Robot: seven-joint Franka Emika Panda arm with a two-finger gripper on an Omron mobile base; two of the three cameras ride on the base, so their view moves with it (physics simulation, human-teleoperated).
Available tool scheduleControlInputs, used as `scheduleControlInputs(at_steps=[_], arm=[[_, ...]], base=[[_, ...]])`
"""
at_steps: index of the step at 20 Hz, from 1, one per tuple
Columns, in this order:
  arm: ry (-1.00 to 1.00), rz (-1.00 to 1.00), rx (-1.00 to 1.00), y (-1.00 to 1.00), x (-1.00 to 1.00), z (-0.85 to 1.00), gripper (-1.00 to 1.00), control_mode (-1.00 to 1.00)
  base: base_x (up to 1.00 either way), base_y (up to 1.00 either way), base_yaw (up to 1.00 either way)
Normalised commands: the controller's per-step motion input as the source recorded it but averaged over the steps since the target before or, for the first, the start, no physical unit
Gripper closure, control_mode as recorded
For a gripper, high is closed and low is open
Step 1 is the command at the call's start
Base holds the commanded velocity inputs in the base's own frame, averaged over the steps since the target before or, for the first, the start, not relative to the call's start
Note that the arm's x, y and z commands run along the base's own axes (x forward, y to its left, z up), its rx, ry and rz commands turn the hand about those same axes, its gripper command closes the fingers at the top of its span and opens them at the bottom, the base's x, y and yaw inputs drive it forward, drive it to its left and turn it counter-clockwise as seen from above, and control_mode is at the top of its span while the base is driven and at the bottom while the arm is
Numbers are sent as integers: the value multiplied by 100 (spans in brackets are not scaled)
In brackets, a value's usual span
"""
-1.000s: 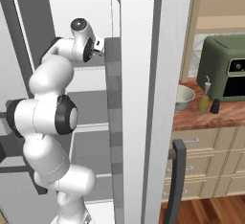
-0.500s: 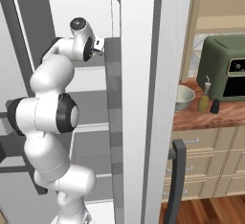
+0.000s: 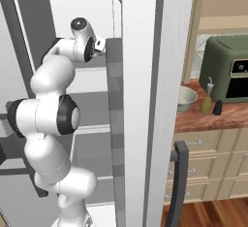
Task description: Retrieve the bottle and the shaker from the cabinet and place them next to the mixing bowl on the counter. Then add garlic from the fridge to the mixing bowl.
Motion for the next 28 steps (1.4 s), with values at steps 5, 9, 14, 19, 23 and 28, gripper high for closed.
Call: scheduleControlInputs(at_steps=[5, 9, 14, 19, 23, 28], arm=[[0, 0, 0, 0, 0, 0, 100, -100], [-7, -4, 5, -16, -77, 11, 100, -100], [-5, -4, 8, -24, -100, 42, 100, -100], [0, -3, 3, -6, -100, 51, 100, -100], [0, -4, 0, 0, -100, 65, 100, -100], [0, -4, 0, 0, -100, 39, 100, -100]], base=[[0, 0, 0], [0, 0, 0], [0, 0, 0], [0, 0, 0], [0, 0, 0], [0, 0, 0]])
